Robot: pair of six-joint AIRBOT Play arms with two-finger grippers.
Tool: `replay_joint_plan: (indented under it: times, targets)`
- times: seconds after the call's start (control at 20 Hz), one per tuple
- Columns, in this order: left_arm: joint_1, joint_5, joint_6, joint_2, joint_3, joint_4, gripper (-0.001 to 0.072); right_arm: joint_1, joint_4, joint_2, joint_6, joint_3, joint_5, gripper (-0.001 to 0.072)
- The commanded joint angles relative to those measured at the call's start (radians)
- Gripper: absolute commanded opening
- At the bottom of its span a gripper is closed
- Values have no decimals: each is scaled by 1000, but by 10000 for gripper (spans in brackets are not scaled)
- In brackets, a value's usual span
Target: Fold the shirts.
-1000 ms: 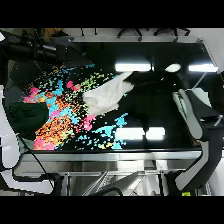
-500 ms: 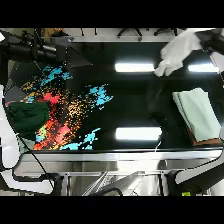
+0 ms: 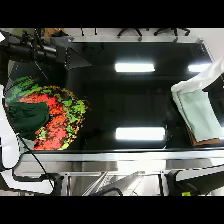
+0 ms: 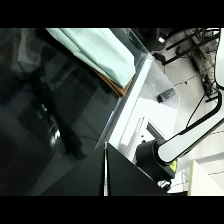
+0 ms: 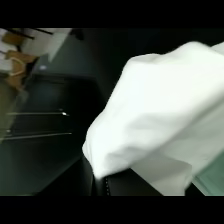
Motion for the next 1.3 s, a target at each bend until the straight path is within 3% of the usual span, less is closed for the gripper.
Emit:
replay_joint_plan:
  times: [0.0, 0.2, 0.35, 0.65, 0.7, 0.75, 0.8, 0.85, 1.05, 1.1, 1.2, 1.25]
  targets:
    - [-1, -6, 0, 0, 0, 0, 18, -11, -369, 84, 175, -27, 243, 14]
    - [-1, -29, 0, 0, 0, 1, 18, -11, -644, 167, 177, -140, 422, 14]
    - [-1, -29, 2, 0, 0, 1, 18, -11, -722, 199, 125, -257, 462, 15]
    - [-1, -29, 19, -3, -1, 3, 18, -11, -811, 196, 47, -562, 351, 16]
    - [-1, -29, 19, -3, -1, 3, 18, -11, -824, 191, 40, -600, 332, 62]
    - [-1, -29, 20, -3, -1, 3, 18, -11, -826, 181, 30, -628, 328, 344]
    - [-1, -29, 26, -3, -1, 3, 18, -10, -818, 168, 0, -635, 341, 684]
    - [-1, -29, 26, -3, -1, 3, 18, -9, -814, 162, -36, -632, 354, 703]
    - [-1, -26, 26, -3, 0, 1, 18, -9, -740, 167, -38, -565, 357, 684]
    - [-1, -26, 26, -2, 0, 0, 18, -9, -676, 170, -39, -531, 356, 544]
    - [6, -19, 11, -2, 0, -1, 18, -9, -492, 178, -61, -474, 317, 106]
    - [18, -11, -11, 0, 0, 0, 17, -9, -384, 192, -83, -464, 286, 15]
